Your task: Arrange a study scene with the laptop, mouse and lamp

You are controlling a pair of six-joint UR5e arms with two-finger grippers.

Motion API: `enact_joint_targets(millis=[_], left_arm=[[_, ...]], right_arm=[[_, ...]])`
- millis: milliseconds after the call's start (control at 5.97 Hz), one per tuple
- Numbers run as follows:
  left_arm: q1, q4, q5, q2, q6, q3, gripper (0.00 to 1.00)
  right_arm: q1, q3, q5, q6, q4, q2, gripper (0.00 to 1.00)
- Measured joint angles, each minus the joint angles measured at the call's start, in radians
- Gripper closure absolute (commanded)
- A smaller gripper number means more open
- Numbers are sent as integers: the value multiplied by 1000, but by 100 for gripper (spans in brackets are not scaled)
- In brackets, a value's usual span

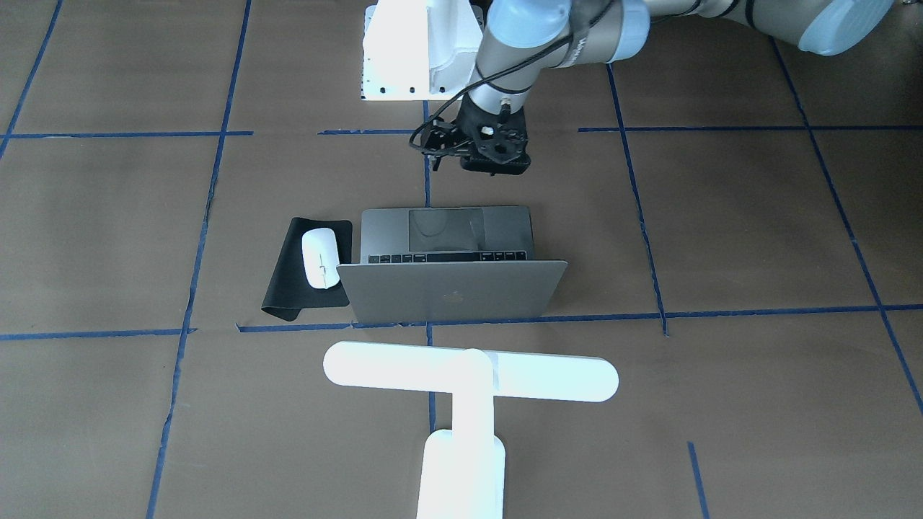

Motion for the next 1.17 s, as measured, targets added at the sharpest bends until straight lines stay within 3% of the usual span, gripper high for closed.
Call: enact_joint_targets(millis=[167, 502, 837, 1172], left_arm=[[-69, 49, -37, 95, 130, -82, 0], [-260, 93, -150, 259, 410, -130, 0], [-453, 158, -214, 362, 679, -118, 0], [-632, 278, -224, 389, 966, -33, 0]], right_arm=[[40, -29, 16, -35, 1, -20, 0], [131, -64, 32, -196, 1, -106, 0], [175, -74, 33, -241, 65, -221, 0], [196, -85, 33, -235, 135, -277, 0]])
